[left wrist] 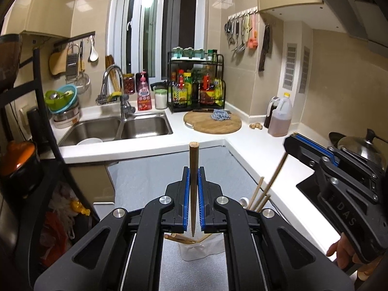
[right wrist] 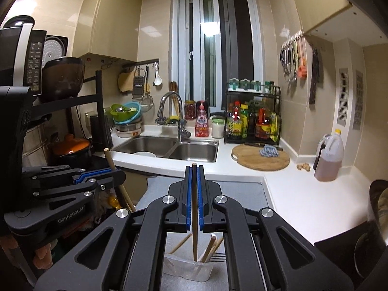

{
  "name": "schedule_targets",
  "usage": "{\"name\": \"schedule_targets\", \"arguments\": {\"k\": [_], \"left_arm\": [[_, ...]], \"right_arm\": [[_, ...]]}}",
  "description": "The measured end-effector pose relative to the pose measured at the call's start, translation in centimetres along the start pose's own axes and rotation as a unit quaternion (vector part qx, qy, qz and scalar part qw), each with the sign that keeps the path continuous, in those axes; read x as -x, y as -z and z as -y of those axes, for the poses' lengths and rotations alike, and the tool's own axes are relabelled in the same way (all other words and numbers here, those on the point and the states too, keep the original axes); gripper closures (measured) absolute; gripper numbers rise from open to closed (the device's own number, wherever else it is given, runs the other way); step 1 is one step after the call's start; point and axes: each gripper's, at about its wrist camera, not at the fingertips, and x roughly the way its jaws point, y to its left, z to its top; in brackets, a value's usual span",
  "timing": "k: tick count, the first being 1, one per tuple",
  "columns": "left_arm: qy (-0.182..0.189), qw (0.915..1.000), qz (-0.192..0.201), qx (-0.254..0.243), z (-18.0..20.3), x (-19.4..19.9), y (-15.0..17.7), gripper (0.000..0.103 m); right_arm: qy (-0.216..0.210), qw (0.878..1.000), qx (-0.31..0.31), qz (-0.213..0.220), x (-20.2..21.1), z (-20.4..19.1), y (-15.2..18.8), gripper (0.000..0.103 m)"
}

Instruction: Organize utensils

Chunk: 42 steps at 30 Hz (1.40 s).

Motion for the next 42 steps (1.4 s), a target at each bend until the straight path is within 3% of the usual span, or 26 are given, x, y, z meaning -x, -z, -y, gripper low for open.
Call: {"name": "schedule_targets", "arguments": {"k": [3,4,5,6,7,8,10,12,14,19,24,30,42], "left_arm": [[-0.004,1.0000,-0.004,-0.001,-0.1,-0.8,0.5,0.097],[-0.007,0.9999,-0.008,-0.001,-0.1,-1.1,0.8,0.089],[-0.010,0.9999,-0.012,-0.001,-0.1,-1.3,0.8,0.076],[-0.024,0.9996,-0.018,0.002,-0.2,-1.4,1.0,0.030],[-0.051,0.9986,-0.012,0.010,-0.4,-1.2,1.2,0.008],[-0.068,0.9975,0.003,0.016,-0.7,-0.7,1.3,0.009],[-0.068,0.9975,0.012,0.015,-1.0,0.2,1.7,0.008],[-0.078,0.9968,0.009,0.011,-1.1,0.9,2.6,0.008],[-0.092,0.9957,0.009,0.002,-1.0,1.7,3.8,0.008],[-0.091,0.9957,-0.006,0.013,-0.6,3.2,7.1,0.008],[-0.091,0.9953,-0.008,0.034,-0.4,5.0,10.1,0.008],[-0.108,0.9937,0.003,0.029,0.6,7.2,12.7,0.008],[-0.125,0.9917,0.007,0.028,1.2,9.9,15.4,0.008]], "right_arm": [[0.001,1.000,-0.011,-0.010,-0.5,0.5,1.1,0.099],[0.001,1.000,-0.013,-0.013,-0.7,0.6,1.4,0.098],[0.002,1.000,-0.016,-0.019,-0.9,0.7,1.8,0.098],[0.002,1.000,-0.019,-0.024,-1.1,0.8,2.3,0.095],[0.001,0.999,-0.021,-0.028,-1.2,0.8,2.6,0.090],[0.001,0.999,-0.020,-0.038,-1.3,0.9,3.2,0.077],[0.010,0.999,-0.027,-0.042,-0.8,1.1,4.1,0.051],[0.012,0.998,-0.038,-0.041,0.1,1.3,5.0,0.048],[0.016,0.998,-0.041,-0.046,0.9,1.3,6.1,0.036],[0.044,0.997,-0.039,-0.047,3.7,0.5,9.1,0.018],[0.082,0.995,-0.017,-0.047,6.2,-0.8,12.6,0.010],[0.091,0.993,-0.030,-0.062,8.1,-1.2,15.5,0.005],[0.104,0.992,-0.023,-0.066,10.2,-2.7,17.2,0.005]]}}
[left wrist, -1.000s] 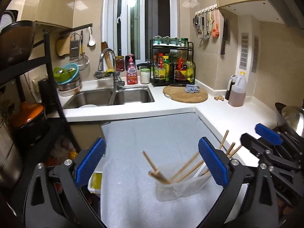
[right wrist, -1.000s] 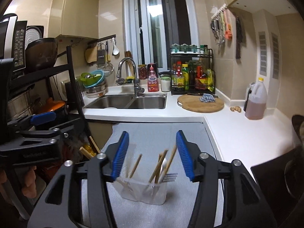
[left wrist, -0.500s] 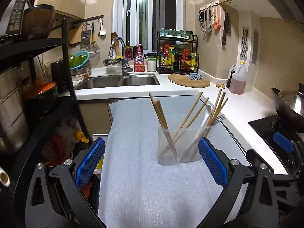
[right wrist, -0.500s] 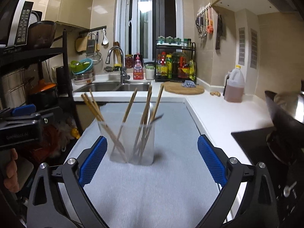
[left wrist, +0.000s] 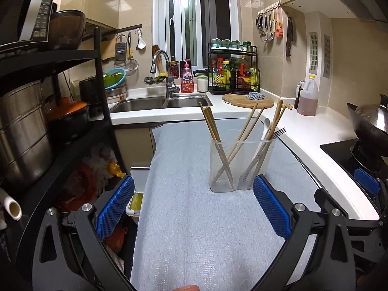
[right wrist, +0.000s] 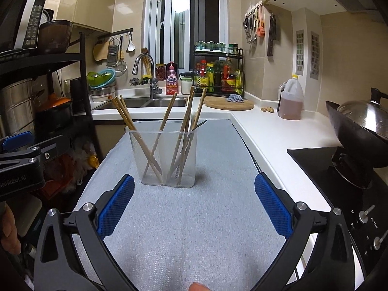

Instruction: Organize utensils

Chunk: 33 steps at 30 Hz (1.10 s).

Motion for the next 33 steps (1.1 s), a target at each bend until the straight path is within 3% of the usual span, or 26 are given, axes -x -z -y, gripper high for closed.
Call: {"name": "schedule_targets", "arguments": {"k": [33], "left_arm": [[0.003,1.0000,0.005,-0.005,0.5,1.7,0.4,0.008]], "right_arm": [[0.003,1.000,0.006,0.006,1.4,-0.2,0.5,0.005]]}}
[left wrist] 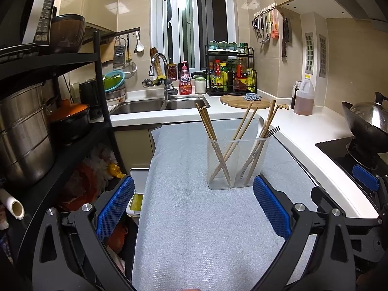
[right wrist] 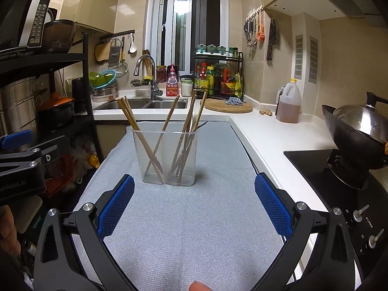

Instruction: Organize utensils

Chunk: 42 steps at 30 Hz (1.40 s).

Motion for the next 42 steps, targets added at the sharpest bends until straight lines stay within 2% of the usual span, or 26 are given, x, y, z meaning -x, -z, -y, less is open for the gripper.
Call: {"name": "schedule_targets", "arguments": {"k": [31,42], "left_arm": [[0.000,1.0000,-0.001,0.001,0.0,0.0,-0.1,0.008],[-0.002,0.9999,-0.005,0.010,-1.0,-0.3,-0.3,0.008]], "right_arm": [[-0.001,1.000,-0.001,-0.003,-0.2,0.1,0.0,0.005],[-0.002,1.000,-0.003,-0.004,-0.1,0.0,0.0,0.005]]}}
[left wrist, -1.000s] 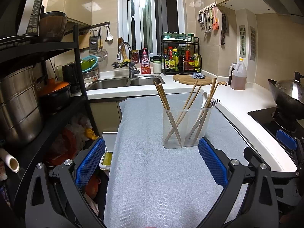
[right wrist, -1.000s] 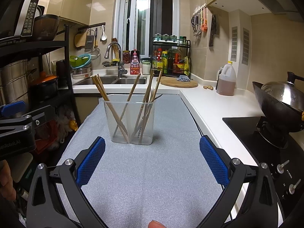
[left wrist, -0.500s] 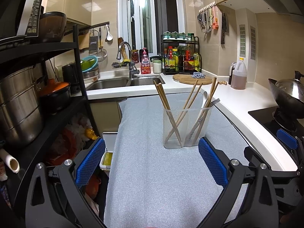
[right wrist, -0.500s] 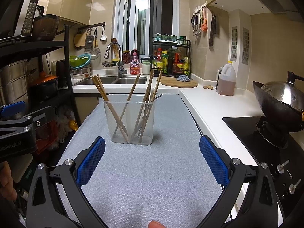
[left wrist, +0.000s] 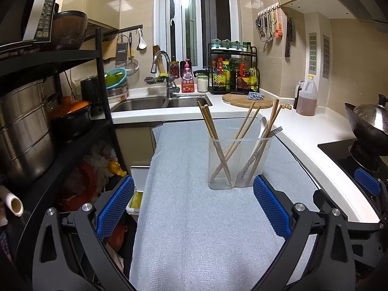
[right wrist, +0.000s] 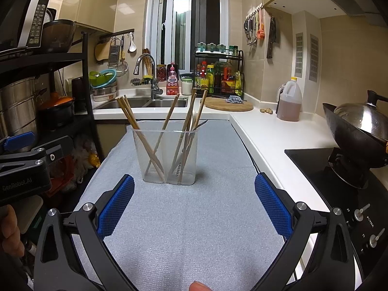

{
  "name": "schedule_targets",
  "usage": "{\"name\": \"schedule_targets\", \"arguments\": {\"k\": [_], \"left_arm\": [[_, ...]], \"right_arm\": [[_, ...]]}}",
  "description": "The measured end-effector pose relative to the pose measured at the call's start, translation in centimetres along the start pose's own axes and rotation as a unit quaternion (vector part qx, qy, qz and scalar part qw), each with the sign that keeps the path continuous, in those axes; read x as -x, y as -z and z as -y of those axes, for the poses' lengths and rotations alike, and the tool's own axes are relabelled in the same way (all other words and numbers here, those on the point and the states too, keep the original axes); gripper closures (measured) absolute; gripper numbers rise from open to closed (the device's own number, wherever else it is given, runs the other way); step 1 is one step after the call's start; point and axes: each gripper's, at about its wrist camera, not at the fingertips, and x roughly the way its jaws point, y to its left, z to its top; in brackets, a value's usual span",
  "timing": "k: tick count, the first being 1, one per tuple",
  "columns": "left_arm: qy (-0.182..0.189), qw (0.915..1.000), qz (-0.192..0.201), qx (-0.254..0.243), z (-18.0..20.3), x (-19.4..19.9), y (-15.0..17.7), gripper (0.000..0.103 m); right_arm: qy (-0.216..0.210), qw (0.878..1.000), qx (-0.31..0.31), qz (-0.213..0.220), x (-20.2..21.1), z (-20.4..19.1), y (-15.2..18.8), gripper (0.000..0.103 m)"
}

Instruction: Organize utensils

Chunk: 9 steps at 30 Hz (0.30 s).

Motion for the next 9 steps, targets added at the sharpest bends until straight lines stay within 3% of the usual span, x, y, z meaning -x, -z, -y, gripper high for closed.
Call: {"name": "schedule_targets", "arguments": {"k": [9], "left_arm": [[0.001,1.0000,-0.002,-0.003,0.04,-0.33,0.15,0.008]], "right_arm": [[-0.002,1.000,0.000,0.000,-0.01,-0.15,0.08,0.005]]}}
